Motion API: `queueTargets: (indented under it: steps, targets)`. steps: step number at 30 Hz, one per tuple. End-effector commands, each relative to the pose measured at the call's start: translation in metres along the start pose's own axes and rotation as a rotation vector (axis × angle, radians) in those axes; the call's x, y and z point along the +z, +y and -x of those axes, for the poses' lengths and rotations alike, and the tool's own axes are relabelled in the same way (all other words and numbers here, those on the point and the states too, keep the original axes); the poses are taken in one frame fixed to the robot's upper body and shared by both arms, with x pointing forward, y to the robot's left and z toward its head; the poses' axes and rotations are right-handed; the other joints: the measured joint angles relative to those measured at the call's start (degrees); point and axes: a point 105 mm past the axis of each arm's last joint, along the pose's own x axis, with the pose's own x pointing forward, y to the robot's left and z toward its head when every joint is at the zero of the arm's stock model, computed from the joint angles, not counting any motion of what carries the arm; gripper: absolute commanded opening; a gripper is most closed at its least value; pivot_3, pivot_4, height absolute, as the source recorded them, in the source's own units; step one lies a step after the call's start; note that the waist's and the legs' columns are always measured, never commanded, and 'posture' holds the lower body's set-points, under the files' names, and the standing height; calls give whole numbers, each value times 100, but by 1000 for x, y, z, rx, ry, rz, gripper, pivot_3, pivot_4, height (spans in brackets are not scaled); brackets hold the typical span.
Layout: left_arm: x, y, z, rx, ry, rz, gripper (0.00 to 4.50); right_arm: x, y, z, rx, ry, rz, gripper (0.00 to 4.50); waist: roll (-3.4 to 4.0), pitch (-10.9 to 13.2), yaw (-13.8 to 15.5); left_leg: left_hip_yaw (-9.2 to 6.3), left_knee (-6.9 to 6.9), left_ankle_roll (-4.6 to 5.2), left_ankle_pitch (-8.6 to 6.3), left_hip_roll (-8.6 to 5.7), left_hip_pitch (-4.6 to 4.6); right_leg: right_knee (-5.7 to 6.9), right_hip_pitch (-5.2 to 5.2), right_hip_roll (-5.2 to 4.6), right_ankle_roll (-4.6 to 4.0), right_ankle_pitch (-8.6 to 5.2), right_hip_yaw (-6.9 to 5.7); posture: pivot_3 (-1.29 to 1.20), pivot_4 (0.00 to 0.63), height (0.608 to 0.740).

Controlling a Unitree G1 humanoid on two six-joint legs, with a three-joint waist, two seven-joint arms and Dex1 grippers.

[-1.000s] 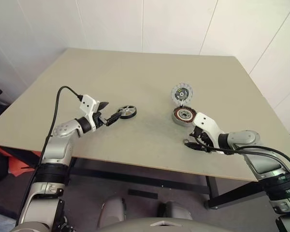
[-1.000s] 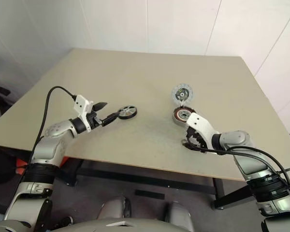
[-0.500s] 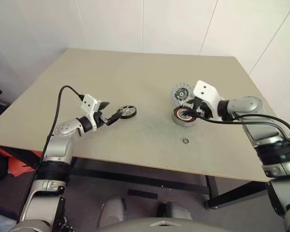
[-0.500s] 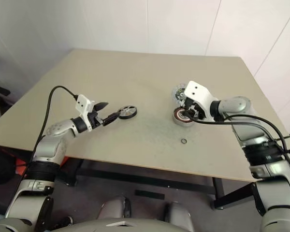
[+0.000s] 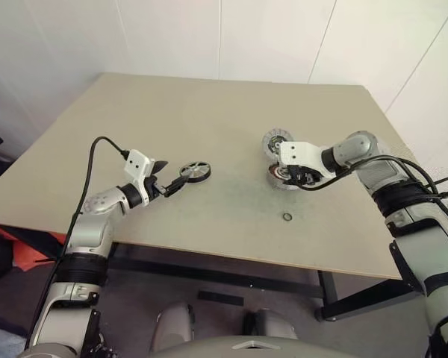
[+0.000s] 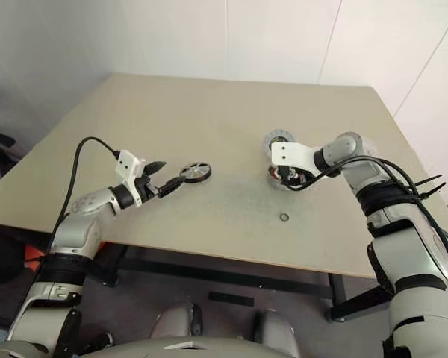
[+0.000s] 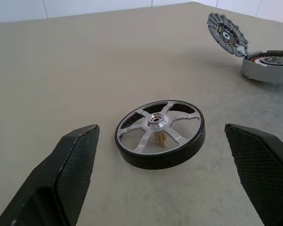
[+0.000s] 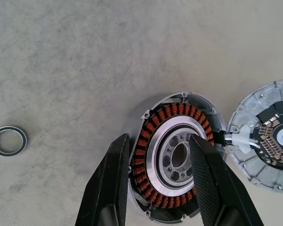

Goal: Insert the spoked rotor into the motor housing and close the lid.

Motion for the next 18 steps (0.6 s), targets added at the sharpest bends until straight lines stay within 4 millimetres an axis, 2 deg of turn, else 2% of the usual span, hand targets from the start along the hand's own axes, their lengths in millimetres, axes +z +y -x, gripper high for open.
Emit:
queueTargets:
  steps: [1, 5, 8, 12, 18]
  targets:
    - [16, 3, 4, 18, -51, -36, 4500, 5, -1, 4, 27, -7, 48, 2199, 0, 0, -1, 0, 3, 1, 0, 1, -1, 0, 1, 0, 0, 0, 0, 0, 0, 740]
    - [15, 3, 5, 23, -49, -33, 4500, 1, 8, 2, 77, 4, 61, 2199, 0, 0, -2, -1, 7, 2, -2, 1, -2, 8, -1, 0, 0, 0, 0, 0, 0, 740]
    - [14, 3, 5, 21, -47, -33, 4500, -3, 9, 2, 68, 12, 54, 2767, 0, 0, -3, -1, 7, 2, -1, 2, -2, 12, -3, 0, 0, 0, 0, 0, 0, 740]
    - [15, 1, 2, 15, -47, -35, 4500, -5, 2, 3, 13, 20, 49, 4017, 0, 0, -7, -1, 9, 2, -1, 2, -4, 14, -6, 0, 0, 0, 0, 0, 0, 740]
    - [14, 0, 0, 9, -44, -35, 4500, -10, -7, 9, -11, 45, 36, 4017, 0, 0, -9, -1, 12, 2, -1, 2, -4, 17, -7, 0, 0, 0, 0, 0, 0, 740]
